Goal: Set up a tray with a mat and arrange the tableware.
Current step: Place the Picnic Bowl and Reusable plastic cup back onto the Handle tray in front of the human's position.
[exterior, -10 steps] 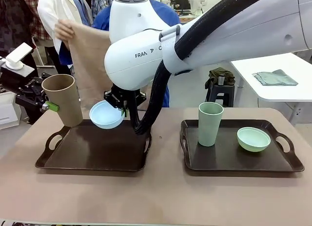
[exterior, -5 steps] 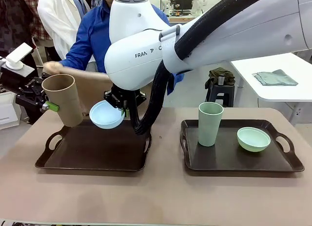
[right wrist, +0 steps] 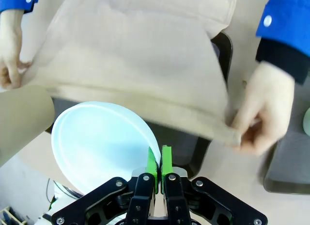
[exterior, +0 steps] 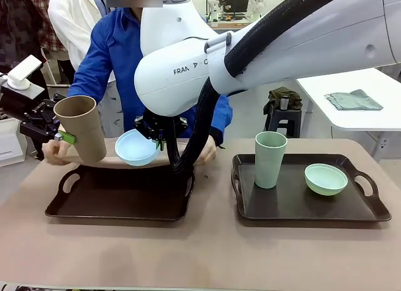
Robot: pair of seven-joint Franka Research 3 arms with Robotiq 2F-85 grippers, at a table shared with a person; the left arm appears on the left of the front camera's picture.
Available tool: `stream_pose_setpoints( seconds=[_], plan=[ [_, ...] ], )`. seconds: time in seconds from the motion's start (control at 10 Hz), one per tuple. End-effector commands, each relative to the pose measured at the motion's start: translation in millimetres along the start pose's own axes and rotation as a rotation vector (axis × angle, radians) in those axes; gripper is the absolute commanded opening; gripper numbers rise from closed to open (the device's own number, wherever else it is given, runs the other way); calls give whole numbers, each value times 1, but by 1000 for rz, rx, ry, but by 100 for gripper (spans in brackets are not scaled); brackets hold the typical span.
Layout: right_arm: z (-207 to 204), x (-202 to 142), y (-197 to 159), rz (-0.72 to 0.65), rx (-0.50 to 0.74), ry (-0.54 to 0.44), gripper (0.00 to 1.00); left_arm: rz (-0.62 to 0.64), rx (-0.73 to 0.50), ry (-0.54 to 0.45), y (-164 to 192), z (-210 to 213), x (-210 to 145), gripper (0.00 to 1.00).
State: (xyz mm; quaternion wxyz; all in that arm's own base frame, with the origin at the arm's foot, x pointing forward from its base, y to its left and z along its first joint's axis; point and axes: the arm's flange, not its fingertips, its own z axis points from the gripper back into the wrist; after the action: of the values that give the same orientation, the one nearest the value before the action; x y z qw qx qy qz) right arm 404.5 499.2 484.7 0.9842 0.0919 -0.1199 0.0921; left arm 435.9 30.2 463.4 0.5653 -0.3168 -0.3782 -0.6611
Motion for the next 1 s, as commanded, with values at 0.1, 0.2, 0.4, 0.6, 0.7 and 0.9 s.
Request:
stream_pose_setpoints(
  seconds=[0.1, 0.2, 0.4, 0.6, 0.7, 0.9],
  plan=[
    [0, 1, 0, 6, 10, -1, 0, -19, -7, 0, -1, 1, 3, 3],
    [0, 1, 0, 6, 10, -1, 0, -19, -7, 0, -1, 1, 3, 3],
    [0, 1, 0, 6, 10, -1, 0, -19, -7, 0, -1, 1, 3, 3],
    [0, 1, 0, 6, 10, -1, 0, -19, -7, 0, -1, 1, 3, 3],
    [0, 1, 0, 6, 10, -1, 0, -19, -7, 0, -1, 1, 3, 3],
    [0, 1, 0, 6, 10, -1, 0, -19, -7, 0, -1, 1, 3, 3]
  ],
)
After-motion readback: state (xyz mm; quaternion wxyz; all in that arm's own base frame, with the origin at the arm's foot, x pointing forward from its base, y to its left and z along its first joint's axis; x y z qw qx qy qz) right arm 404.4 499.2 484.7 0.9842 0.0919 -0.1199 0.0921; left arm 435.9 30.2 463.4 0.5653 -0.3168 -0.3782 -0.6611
